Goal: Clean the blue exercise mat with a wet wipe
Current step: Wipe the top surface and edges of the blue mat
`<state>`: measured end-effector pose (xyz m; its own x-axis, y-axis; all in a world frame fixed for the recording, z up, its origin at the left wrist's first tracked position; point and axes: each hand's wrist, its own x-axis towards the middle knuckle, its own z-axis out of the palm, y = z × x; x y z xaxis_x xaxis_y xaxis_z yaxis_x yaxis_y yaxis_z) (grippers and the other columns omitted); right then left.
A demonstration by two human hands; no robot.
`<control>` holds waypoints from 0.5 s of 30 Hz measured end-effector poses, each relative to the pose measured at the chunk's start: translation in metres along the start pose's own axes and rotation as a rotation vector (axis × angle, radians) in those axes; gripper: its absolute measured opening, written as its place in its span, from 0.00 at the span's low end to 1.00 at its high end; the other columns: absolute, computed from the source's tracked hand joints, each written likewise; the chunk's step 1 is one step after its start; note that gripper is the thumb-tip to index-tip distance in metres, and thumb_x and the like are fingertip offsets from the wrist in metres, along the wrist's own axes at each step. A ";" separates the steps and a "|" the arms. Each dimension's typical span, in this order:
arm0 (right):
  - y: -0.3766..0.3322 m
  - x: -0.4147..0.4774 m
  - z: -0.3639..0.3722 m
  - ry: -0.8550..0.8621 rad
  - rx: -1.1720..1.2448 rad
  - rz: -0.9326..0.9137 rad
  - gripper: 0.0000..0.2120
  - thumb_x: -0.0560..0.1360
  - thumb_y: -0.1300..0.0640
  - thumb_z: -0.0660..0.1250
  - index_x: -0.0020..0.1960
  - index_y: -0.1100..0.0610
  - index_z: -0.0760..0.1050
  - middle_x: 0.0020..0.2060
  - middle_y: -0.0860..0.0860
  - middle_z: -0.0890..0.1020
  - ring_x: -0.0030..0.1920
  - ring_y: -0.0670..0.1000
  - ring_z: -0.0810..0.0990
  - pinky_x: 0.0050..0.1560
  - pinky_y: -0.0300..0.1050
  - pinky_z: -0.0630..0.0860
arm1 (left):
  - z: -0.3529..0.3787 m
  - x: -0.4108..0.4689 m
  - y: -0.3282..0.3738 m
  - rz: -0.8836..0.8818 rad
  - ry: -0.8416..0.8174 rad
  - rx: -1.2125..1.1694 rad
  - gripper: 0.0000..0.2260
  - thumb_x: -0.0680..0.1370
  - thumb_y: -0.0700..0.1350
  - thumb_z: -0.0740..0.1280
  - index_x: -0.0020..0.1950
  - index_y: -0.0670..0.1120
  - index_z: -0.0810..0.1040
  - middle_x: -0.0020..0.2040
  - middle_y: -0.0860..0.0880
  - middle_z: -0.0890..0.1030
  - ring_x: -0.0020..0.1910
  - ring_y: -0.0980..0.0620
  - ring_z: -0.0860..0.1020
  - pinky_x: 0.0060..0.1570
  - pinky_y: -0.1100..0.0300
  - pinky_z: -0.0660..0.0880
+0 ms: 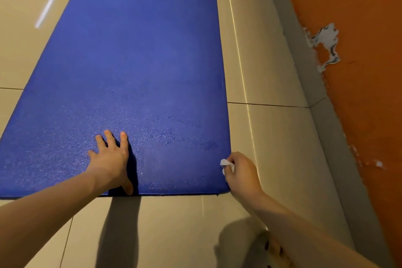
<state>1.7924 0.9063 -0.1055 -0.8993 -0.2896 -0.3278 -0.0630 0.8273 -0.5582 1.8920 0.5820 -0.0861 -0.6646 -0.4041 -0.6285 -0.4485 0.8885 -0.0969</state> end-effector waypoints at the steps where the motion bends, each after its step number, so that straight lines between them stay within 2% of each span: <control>1: -0.004 0.010 -0.002 0.017 -0.009 -0.005 0.06 0.82 0.52 0.66 0.46 0.49 0.74 0.41 0.44 0.79 0.40 0.45 0.80 0.37 0.36 0.77 | 0.000 0.001 0.000 -0.002 0.005 0.002 0.75 0.55 0.67 0.83 0.81 0.43 0.35 0.80 0.32 0.40 0.79 0.26 0.43 0.74 0.32 0.60; 4: -0.015 0.068 -0.007 0.112 -0.059 -0.008 0.07 0.82 0.53 0.65 0.45 0.51 0.74 0.39 0.47 0.79 0.40 0.46 0.79 0.35 0.37 0.71 | 0.001 0.002 0.000 -0.007 -0.001 -0.005 0.75 0.54 0.66 0.84 0.81 0.43 0.35 0.80 0.31 0.40 0.79 0.26 0.43 0.74 0.32 0.60; 9: -0.034 0.140 -0.019 0.194 -0.124 -0.014 0.04 0.81 0.58 0.67 0.47 0.54 0.76 0.44 0.50 0.80 0.43 0.50 0.80 0.41 0.41 0.75 | 0.002 0.004 0.001 -0.002 -0.005 0.007 0.75 0.55 0.66 0.83 0.81 0.43 0.34 0.80 0.32 0.39 0.79 0.27 0.42 0.75 0.32 0.59; 12: -0.031 0.112 -0.013 0.154 -0.100 -0.021 0.09 0.82 0.56 0.65 0.43 0.53 0.74 0.41 0.48 0.79 0.40 0.49 0.79 0.35 0.35 0.69 | 0.004 0.004 -0.001 0.000 -0.004 0.016 0.74 0.55 0.67 0.83 0.81 0.43 0.34 0.80 0.32 0.39 0.79 0.26 0.42 0.75 0.31 0.59; 15: -0.014 0.047 -0.016 0.027 -0.132 -0.133 0.08 0.82 0.51 0.65 0.45 0.52 0.75 0.41 0.43 0.77 0.40 0.45 0.78 0.37 0.30 0.68 | 0.003 0.003 -0.001 0.004 0.004 0.020 0.74 0.56 0.67 0.83 0.81 0.43 0.34 0.80 0.32 0.39 0.79 0.27 0.42 0.75 0.32 0.59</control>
<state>1.7439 0.8884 -0.1008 -0.8903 -0.3890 -0.2366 -0.2367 0.8393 -0.4894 1.8922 0.5806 -0.0903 -0.6688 -0.4016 -0.6256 -0.4341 0.8941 -0.1100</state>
